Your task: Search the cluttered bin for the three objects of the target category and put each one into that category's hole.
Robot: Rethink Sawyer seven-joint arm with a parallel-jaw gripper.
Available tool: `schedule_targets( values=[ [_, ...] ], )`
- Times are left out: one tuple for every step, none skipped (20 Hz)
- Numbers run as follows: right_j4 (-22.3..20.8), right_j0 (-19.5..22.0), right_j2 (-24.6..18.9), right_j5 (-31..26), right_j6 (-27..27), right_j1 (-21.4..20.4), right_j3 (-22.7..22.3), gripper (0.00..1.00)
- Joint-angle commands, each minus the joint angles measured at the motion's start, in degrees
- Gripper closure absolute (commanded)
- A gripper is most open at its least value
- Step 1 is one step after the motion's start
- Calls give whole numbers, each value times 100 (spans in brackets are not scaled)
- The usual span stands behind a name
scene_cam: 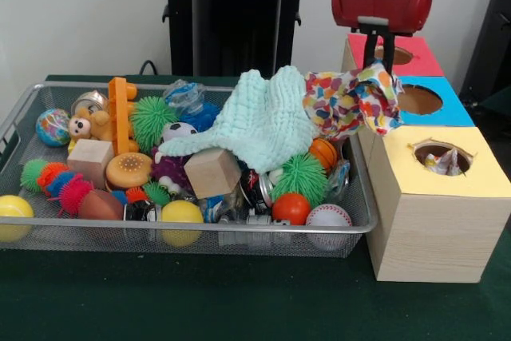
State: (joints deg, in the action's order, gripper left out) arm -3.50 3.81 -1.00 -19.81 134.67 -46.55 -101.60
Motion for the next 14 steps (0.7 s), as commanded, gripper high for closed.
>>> schedule_targets(
  values=[
    [559,-685,777,-401,1799,231,64,100],
    [612,-831,883,-554,1837,233,150,100],
    [661,-986,975,-742,1866,238,246,100],
    [702,-1106,1060,-957,1872,220,319,100],
    [725,-1260,1177,-1115,1892,231,409,100],
    [739,-1355,1251,-1293,1860,223,477,100],
    [758,-1409,1299,-1370,1813,236,493,100],
    [728,-1489,1382,-1494,1759,243,577,100],
    [735,-1609,1434,-1683,1772,225,680,100],
    [713,-1679,1500,-1796,1751,226,764,100],
    [690,-1702,1539,-1932,1691,224,869,100],
    [684,-1732,1563,-2009,1656,235,941,100],
    [684,-1734,1579,-2012,1626,284,1032,100],
    [688,-1747,1590,-2002,1611,327,1103,100]
  ],
)
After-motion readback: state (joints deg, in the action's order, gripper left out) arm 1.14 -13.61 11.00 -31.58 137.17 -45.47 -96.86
